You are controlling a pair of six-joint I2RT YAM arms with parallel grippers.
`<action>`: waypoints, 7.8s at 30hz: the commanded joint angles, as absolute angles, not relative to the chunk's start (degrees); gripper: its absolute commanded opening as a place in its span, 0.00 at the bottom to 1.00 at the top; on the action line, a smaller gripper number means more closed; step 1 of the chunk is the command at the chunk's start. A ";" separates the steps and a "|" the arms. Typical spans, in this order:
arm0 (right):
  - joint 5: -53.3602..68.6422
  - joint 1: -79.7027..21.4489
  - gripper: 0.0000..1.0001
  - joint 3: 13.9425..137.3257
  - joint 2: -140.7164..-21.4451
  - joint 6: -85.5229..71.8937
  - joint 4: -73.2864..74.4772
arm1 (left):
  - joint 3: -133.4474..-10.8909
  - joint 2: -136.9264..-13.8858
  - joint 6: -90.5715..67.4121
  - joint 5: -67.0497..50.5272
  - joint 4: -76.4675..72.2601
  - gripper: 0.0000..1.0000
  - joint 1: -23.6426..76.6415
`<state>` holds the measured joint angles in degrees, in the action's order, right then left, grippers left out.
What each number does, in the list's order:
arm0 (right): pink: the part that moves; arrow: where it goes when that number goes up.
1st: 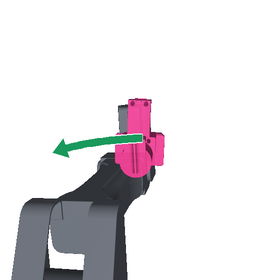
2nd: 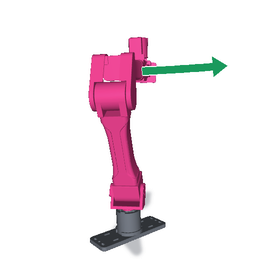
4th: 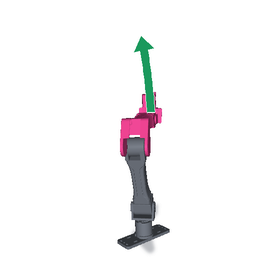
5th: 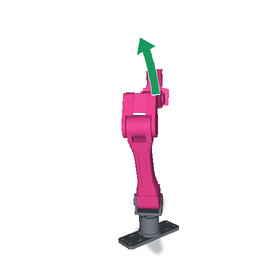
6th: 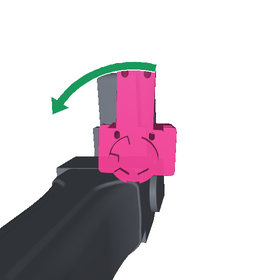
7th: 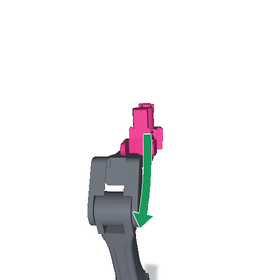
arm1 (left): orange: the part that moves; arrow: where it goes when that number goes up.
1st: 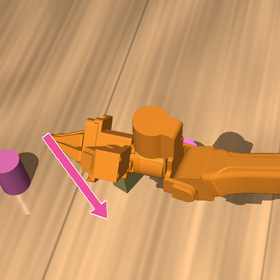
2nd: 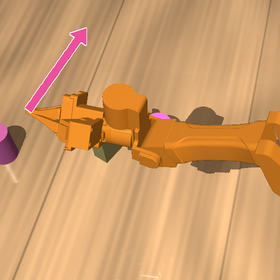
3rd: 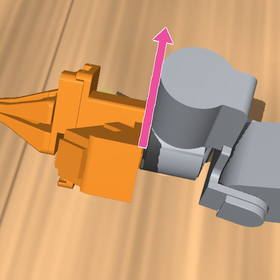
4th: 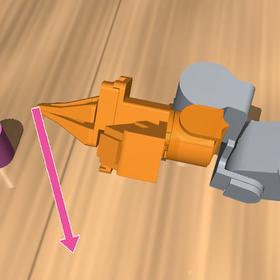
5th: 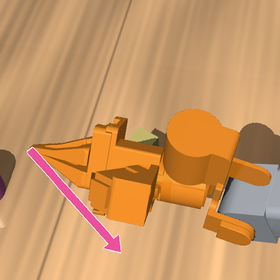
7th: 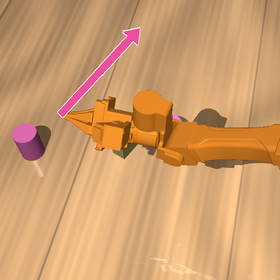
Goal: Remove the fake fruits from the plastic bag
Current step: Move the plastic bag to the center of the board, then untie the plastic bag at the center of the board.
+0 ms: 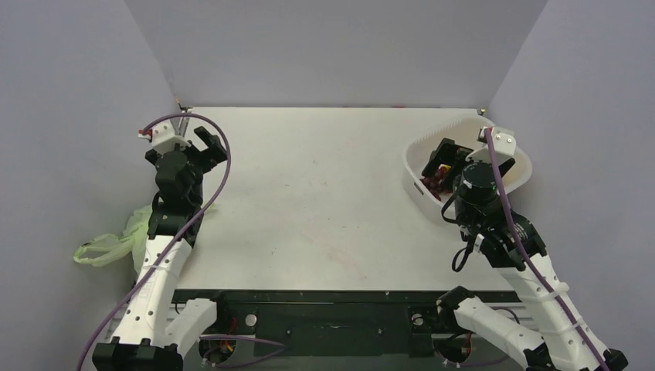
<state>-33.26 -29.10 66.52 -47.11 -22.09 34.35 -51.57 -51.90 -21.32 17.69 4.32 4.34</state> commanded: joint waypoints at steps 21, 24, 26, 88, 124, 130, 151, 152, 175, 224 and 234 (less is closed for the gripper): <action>-47.28 -59.17 1.00 77.62 -71.69 -39.79 37.90 | -59.26 -65.35 -23.86 25.06 14.34 0.97 5.72; -49.00 -66.28 1.00 81.07 -75.15 -40.44 39.85 | -59.65 -66.46 -25.30 25.77 16.14 0.97 7.01; -49.66 -69.51 1.00 81.31 -76.69 -40.30 39.71 | -59.77 -66.51 -28.15 26.21 19.89 0.97 7.02; -41.26 -65.52 0.99 65.26 -74.84 -41.17 36.31 | -45.52 -63.10 -32.51 0.61 24.55 0.17 5.54; -9.89 -40.21 0.96 50.88 -56.71 -39.82 30.70 | -56.34 -69.83 -8.72 -9.06 18.96 0.50 37.23; -4.33 -40.89 0.96 52.08 -59.43 -37.43 26.68 | -56.47 -67.10 -7.83 -0.94 20.05 0.55 37.19; 11.62 -46.47 0.85 57.68 -84.48 -37.27 0.89 | -59.89 -74.14 -10.10 -7.64 21.54 0.56 25.54; 10.88 -46.79 0.85 58.33 -86.53 -36.96 0.79 | -59.93 -73.90 -9.69 -7.73 21.67 0.56 25.43; 5.49 -64.65 0.24 44.41 -94.44 -47.15 -26.10 | -62.04 -79.74 -8.39 -11.67 23.90 0.50 24.25; 5.35 -46.85 0.49 37.60 -66.92 -44.61 -4.12 | -58.33 -74.56 -0.31 -10.91 23.22 0.04 40.66; 9.73 -48.63 0.65 39.33 -71.57 -46.75 -12.75 | -58.45 -74.36 -0.26 -12.82 22.77 0.04 40.61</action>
